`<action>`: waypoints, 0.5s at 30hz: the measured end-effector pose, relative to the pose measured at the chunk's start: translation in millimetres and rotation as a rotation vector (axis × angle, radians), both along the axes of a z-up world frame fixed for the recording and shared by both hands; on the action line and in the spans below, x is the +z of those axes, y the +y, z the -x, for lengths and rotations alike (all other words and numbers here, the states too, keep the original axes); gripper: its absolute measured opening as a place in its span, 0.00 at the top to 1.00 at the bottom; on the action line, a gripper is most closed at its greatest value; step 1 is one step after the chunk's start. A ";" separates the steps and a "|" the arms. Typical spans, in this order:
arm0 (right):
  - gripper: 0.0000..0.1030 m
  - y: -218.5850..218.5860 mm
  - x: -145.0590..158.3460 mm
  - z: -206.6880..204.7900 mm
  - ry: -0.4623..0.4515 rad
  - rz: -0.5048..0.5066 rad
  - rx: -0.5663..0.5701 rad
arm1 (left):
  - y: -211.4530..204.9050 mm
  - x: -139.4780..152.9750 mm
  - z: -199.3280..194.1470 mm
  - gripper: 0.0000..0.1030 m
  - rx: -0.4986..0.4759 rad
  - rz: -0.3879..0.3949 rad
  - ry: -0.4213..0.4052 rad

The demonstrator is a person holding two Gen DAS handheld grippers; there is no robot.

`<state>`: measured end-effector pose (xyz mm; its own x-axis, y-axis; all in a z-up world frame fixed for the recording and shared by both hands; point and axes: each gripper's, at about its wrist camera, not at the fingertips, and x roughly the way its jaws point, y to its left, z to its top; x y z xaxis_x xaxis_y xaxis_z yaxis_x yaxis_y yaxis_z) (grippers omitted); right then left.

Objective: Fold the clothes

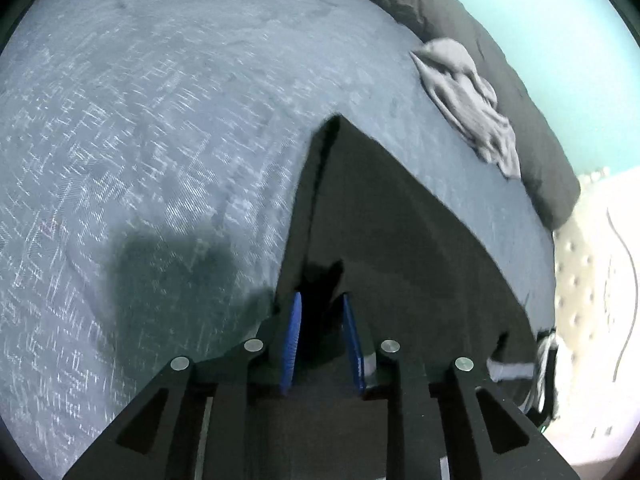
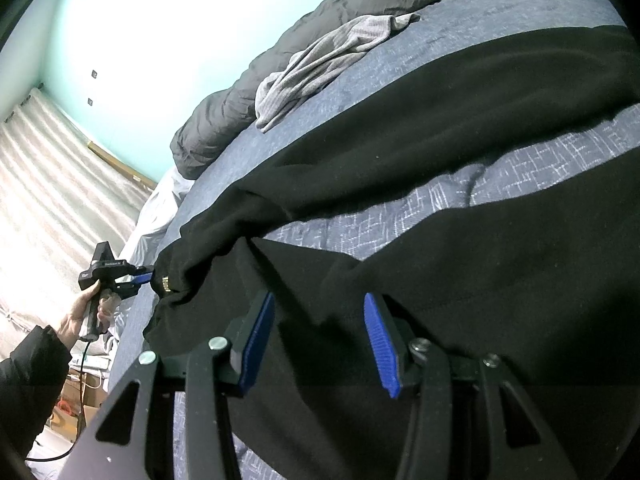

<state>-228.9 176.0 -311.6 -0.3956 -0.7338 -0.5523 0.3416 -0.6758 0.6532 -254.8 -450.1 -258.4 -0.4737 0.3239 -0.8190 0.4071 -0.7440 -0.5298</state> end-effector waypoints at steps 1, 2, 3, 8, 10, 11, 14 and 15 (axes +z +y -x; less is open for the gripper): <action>0.54 0.0 -0.1 0.1 -0.001 0.001 0.000 | -3.8 2.1 1.3 0.77 0.016 0.006 0.011; 0.54 -0.1 0.0 0.2 -0.001 0.001 0.000 | -6.3 4.8 3.7 0.77 0.023 0.024 0.020; 0.54 -0.1 0.0 0.3 -0.001 0.002 -0.001 | -8.7 7.5 6.2 0.77 0.030 0.043 0.029; 0.54 -0.9 -0.6 0.3 -0.001 -0.002 0.001 | -5.5 9.2 34.8 0.77 -0.001 0.099 0.034; 0.54 0.0 -0.8 0.3 -0.001 0.000 0.001 | 2.6 6.5 52.3 0.77 -0.033 0.136 0.032; 0.54 0.4 -1.1 0.3 0.000 0.000 0.001 | 6.7 5.1 61.1 0.77 -0.049 0.154 0.031; 0.54 1.1 -2.9 0.6 -0.001 0.000 0.000 | 11.9 -0.7 85.5 0.77 -0.056 0.209 0.019; 0.54 1.0 -4.1 1.1 -0.003 -0.001 0.000 | 11.7 -2.8 90.0 0.77 -0.052 0.216 0.014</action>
